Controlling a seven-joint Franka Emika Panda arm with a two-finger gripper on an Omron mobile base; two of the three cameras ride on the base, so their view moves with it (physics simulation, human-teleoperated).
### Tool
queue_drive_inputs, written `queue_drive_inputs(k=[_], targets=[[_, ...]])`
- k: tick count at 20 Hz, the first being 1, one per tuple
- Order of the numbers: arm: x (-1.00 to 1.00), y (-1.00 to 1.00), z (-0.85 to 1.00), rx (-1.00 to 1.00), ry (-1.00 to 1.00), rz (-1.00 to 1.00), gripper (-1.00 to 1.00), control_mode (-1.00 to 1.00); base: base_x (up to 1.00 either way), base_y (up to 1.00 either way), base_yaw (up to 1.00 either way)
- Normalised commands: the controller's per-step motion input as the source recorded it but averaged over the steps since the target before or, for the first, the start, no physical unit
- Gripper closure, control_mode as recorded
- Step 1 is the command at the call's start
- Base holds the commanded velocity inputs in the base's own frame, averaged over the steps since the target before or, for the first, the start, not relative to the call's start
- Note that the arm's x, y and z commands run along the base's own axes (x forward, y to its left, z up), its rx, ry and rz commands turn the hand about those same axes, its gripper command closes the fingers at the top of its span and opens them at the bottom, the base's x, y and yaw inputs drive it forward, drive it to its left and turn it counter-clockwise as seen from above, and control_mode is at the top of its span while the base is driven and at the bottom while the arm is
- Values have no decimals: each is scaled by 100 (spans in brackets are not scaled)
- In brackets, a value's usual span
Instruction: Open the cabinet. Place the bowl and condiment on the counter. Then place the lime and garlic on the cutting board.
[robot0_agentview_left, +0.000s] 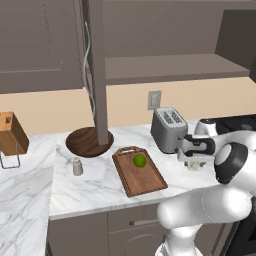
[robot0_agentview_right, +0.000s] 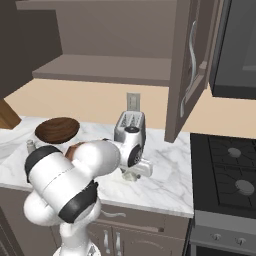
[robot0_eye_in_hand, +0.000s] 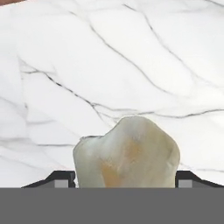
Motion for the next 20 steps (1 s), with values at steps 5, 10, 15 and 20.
queue_drive_inputs(k=[5, 10, 15, 20], targets=[[-51, 2, 19, 0, -8, 0, 100, -100, 0, 0, 0], [-70, 51, 64, 0, -25, 6, 100, -100, 0, 0, 0], [-26, 100, 51, -2, -15, 20, 100, -100, 0, 0, 0], [-8, 100, 49, -6, -10, 22, 100, -100, 0, 0, 0]])
